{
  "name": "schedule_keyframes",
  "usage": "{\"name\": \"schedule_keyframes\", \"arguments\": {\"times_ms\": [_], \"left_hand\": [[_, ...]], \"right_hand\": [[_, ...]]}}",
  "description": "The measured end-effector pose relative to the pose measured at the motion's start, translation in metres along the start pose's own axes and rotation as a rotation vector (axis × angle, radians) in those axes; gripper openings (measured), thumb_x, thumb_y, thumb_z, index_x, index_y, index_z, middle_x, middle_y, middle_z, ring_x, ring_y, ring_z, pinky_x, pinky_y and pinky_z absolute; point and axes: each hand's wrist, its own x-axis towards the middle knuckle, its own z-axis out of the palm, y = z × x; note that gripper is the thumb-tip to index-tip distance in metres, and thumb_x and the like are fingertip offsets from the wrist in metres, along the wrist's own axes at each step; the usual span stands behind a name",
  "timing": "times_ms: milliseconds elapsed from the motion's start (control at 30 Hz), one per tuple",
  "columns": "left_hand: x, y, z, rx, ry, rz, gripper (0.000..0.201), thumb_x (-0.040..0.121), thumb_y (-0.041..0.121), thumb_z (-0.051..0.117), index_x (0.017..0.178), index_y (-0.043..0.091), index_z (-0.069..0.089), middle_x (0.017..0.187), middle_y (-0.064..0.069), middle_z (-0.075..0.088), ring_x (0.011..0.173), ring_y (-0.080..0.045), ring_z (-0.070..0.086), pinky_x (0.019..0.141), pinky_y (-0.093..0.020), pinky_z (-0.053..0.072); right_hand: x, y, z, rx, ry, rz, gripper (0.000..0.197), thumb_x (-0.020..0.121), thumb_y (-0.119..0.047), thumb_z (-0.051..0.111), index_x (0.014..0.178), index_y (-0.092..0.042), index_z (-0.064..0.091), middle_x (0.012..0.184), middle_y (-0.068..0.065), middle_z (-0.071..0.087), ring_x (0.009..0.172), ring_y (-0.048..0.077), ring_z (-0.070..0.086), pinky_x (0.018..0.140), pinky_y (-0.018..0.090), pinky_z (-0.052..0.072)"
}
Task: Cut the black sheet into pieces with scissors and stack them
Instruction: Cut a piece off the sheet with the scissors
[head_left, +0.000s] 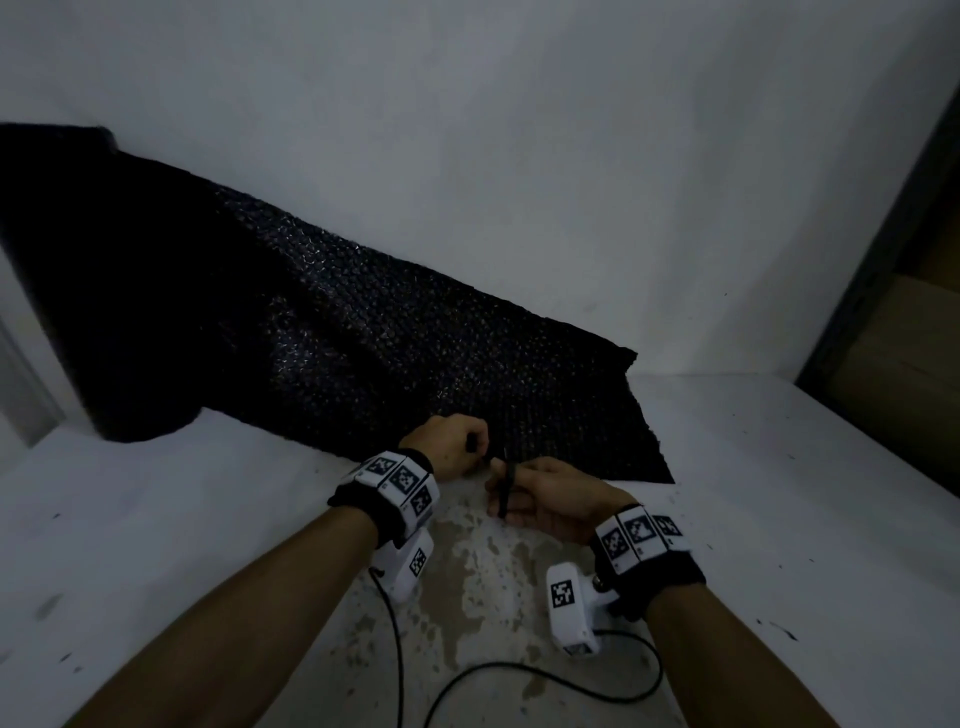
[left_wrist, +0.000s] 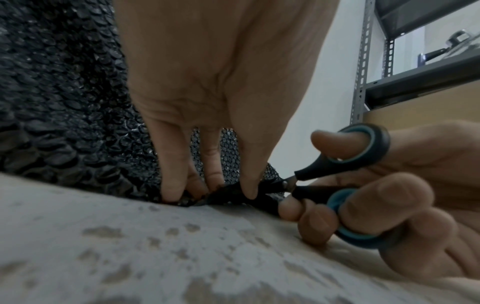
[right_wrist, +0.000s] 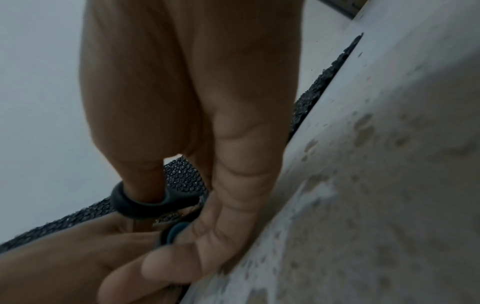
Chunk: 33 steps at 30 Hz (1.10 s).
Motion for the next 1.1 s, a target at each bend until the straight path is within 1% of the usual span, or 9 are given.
{"name": "schedule_keyframes", "arguments": {"times_ms": [167,300,467,600,667,800,967,1033,1100], "left_hand": [[0.0,-0.003,0.0,-0.002,-0.001,0.012,0.004,0.089,0.032,0.066,0.089,0.031,0.062,0.091,0.003,0.066,0.088,-0.021,0.064,0.08,-0.042,0.056],[0.0,-0.006,0.001,-0.026,0.006,0.025,0.011,0.088,0.034,0.066,0.084,0.04,0.057,0.087,0.006,0.065,0.085,-0.02,0.064,0.079,-0.042,0.057],[0.001,-0.006,0.001,-0.047,0.019,0.022,0.011,0.089,0.035,0.067,0.085,0.039,0.057,0.079,0.009,0.061,0.084,-0.02,0.064,0.08,-0.041,0.056],[0.001,-0.006,0.001,-0.057,0.014,0.022,0.01,0.089,0.033,0.068,0.085,0.036,0.059,0.082,0.007,0.065,0.085,-0.018,0.064,0.08,-0.04,0.056],[0.0,-0.005,0.001,-0.063,0.013,0.02,0.01,0.089,0.033,0.068,0.085,0.034,0.059,0.08,0.007,0.063,0.083,-0.018,0.063,0.079,-0.038,0.056],[0.0,-0.005,0.001,-0.055,0.014,0.026,0.011,0.089,0.03,0.068,0.085,0.033,0.058,0.073,0.009,0.058,0.079,-0.018,0.06,0.074,-0.034,0.053],[-0.001,-0.006,0.0,-0.055,0.008,0.025,0.011,0.091,0.03,0.067,0.086,0.035,0.058,0.076,0.007,0.063,0.081,-0.019,0.063,0.074,-0.034,0.054],[-0.002,-0.004,0.0,-0.054,0.01,0.022,0.012,0.09,0.03,0.067,0.085,0.036,0.058,0.072,0.009,0.06,0.08,-0.019,0.063,0.075,-0.036,0.055],[-0.003,-0.003,-0.001,-0.042,0.004,0.028,0.013,0.091,0.029,0.066,0.085,0.037,0.058,0.077,0.008,0.061,0.083,-0.02,0.063,0.078,-0.04,0.056]], "right_hand": [[0.001,-0.003,0.0,0.025,0.002,0.016,0.04,0.097,-0.042,0.06,0.1,-0.003,0.066,0.082,0.015,0.069,0.074,0.018,0.068,0.067,0.027,0.057],[0.008,-0.005,-0.001,0.004,0.015,-0.007,0.052,0.092,-0.048,0.066,0.112,0.0,0.068,0.088,0.015,0.07,0.08,0.02,0.067,0.069,0.029,0.055],[0.017,-0.005,0.0,0.026,0.034,-0.049,0.052,0.097,-0.042,0.06,0.118,0.006,0.065,0.08,0.013,0.068,0.074,0.019,0.065,0.065,0.026,0.053],[0.02,-0.002,0.0,0.026,0.039,-0.086,0.034,0.1,-0.032,0.056,0.098,0.0,0.069,0.069,0.01,0.067,0.062,0.013,0.063,0.06,0.022,0.051],[0.02,-0.001,0.0,-0.001,0.04,-0.096,0.032,0.101,-0.031,0.056,0.093,-0.003,0.069,0.069,0.008,0.067,0.06,0.01,0.062,0.059,0.02,0.05],[0.022,0.0,0.0,-0.014,0.052,-0.098,0.032,0.101,-0.03,0.056,0.095,-0.002,0.069,0.071,0.009,0.067,0.06,0.01,0.063,0.058,0.02,0.051],[0.022,-0.003,-0.002,-0.033,0.048,-0.064,0.037,0.099,-0.034,0.059,0.105,0.001,0.07,0.076,0.012,0.07,0.069,0.015,0.067,0.064,0.024,0.054],[0.023,-0.003,-0.004,-0.03,0.05,-0.061,0.041,0.098,-0.035,0.06,0.11,0.003,0.069,0.079,0.013,0.07,0.071,0.016,0.068,0.065,0.025,0.055],[0.023,-0.005,-0.004,-0.024,0.047,-0.062,0.042,0.097,-0.036,0.061,0.11,0.003,0.07,0.081,0.014,0.07,0.073,0.018,0.068,0.066,0.026,0.055]]}}
